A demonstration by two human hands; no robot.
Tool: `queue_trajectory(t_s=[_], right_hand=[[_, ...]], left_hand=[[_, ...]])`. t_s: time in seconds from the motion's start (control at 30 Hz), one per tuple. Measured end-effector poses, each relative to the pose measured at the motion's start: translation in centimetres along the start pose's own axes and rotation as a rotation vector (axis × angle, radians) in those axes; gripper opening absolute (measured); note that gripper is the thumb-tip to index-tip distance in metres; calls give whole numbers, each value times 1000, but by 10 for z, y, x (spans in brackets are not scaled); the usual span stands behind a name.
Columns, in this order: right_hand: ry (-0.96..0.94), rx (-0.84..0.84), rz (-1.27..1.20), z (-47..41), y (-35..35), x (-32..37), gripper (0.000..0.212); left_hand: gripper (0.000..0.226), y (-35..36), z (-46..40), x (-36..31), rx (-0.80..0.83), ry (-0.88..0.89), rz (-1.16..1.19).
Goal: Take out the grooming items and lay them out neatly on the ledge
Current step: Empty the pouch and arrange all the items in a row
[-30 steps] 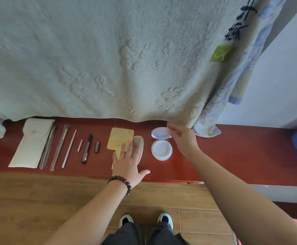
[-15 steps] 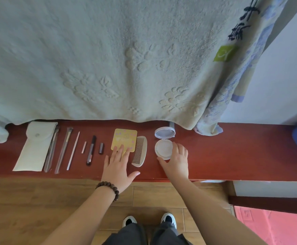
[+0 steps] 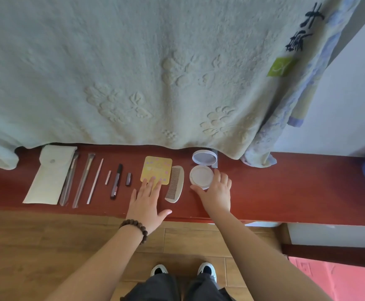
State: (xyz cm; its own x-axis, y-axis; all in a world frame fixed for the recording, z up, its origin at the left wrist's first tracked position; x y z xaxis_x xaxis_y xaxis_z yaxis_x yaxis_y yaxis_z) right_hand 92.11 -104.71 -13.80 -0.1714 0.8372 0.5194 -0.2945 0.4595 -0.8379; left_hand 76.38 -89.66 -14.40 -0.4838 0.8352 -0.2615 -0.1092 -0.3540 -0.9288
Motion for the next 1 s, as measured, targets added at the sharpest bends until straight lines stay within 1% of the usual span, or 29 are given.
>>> queue_trajectory(t_s=[0.07,0.17,0.23,0.3,0.4,0.47,0.57,0.6,0.67,0.73,0.83,1.0], right_hand=[[-6,-7,-33,7,-7,-1,83],[-66,-17,-86,22,-15,4,65],[-182,-41,-85,37,-18,17,53],[-305,-24,-62,52,-14,33,45],[-467,33,6,72,0,57,39],[-514,106,63,82,15,70,44],[-470,255,143,90,44,75,57],[-457,254,180,92,50,76,60],[-431,190,268,94,57,80,65],[-357,151,317,93,66,78,68],[-269,115,355,95,74,79,69],[-184,83,410,97,78,82,70]], left_hand=[[86,-4,2,2,-28,-24,7],[75,-13,7,4,-91,-57,16],[66,-19,11,2,-140,-43,2],[56,-24,14,2,-158,-25,-26],[49,-30,14,11,-138,-10,-67],[55,-32,8,20,-93,13,-93],[78,-33,-5,27,8,92,-142],[86,-31,-9,28,41,129,-155],[94,-28,-19,31,96,191,-177],[97,-22,-27,34,144,245,-189],[92,-15,-31,36,165,310,-202],[89,-12,-34,34,118,340,-218]])
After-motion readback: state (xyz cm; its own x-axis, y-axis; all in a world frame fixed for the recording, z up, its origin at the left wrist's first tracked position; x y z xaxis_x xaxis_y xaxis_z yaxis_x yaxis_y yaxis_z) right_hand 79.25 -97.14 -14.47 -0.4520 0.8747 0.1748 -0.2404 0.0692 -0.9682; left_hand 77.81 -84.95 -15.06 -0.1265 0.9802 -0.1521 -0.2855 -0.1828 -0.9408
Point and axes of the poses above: each hand's wrist, its own z-axis away from the middle knuckle, its own y-axis out of the palm, x = y × z, the point moved 10 cm from there along -z, towards the middle knuckle, and after that the axes turned 5 degrees about y, right-handed, at the moved point
